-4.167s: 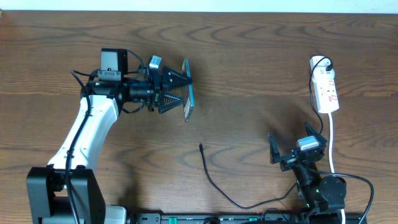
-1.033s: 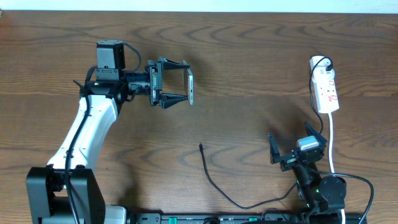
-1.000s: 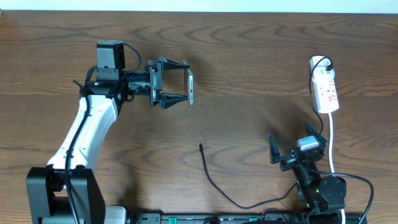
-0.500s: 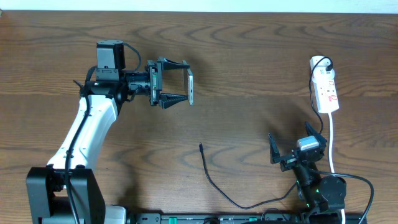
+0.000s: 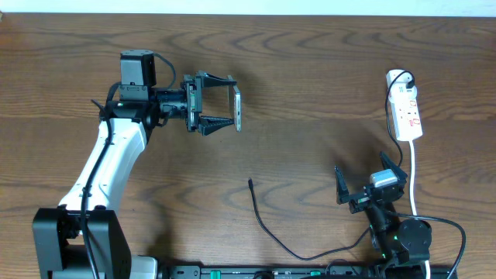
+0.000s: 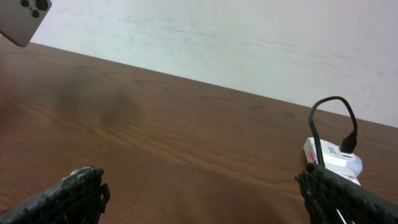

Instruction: Plug charger to phone and switch on socket

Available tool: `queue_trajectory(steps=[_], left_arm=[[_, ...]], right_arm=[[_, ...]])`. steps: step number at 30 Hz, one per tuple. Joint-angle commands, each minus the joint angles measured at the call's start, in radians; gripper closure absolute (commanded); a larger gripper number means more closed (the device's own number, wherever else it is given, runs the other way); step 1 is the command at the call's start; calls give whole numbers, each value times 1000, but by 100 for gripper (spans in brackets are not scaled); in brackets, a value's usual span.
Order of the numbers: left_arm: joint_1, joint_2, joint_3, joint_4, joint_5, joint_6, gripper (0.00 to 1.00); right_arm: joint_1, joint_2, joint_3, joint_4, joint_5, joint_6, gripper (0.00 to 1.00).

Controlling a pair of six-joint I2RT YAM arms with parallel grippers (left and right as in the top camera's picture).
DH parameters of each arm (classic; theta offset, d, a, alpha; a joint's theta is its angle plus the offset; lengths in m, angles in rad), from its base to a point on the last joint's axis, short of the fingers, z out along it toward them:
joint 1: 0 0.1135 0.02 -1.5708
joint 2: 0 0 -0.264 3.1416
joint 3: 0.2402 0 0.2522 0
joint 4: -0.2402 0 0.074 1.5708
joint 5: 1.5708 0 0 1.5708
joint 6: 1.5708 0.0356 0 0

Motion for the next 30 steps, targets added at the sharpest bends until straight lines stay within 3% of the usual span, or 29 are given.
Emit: queue_trajectory(steps=[1, 13, 19, 22, 26, 30], left_arm=[[6, -22, 31, 9, 31, -5, 92], [5, -22, 31, 16, -254, 48, 93], [-5, -21, 31, 201, -352, 53, 93], [-24, -21, 31, 348, -378, 59, 93], [-48, -18, 29, 345, -431, 59, 92], [-87, -11, 27, 345, -481, 68, 93]], right_arm=[[-4, -6, -1, -5, 3, 14, 1], [-4, -6, -1, -5, 4, 13, 1], [-4, -6, -1, 90, -45, 9, 1], [-4, -6, -1, 159, -108, 85, 1], [-4, -4, 0, 172, -169, 267, 1], [-4, 26, 29, 167, -256, 314, 1]])
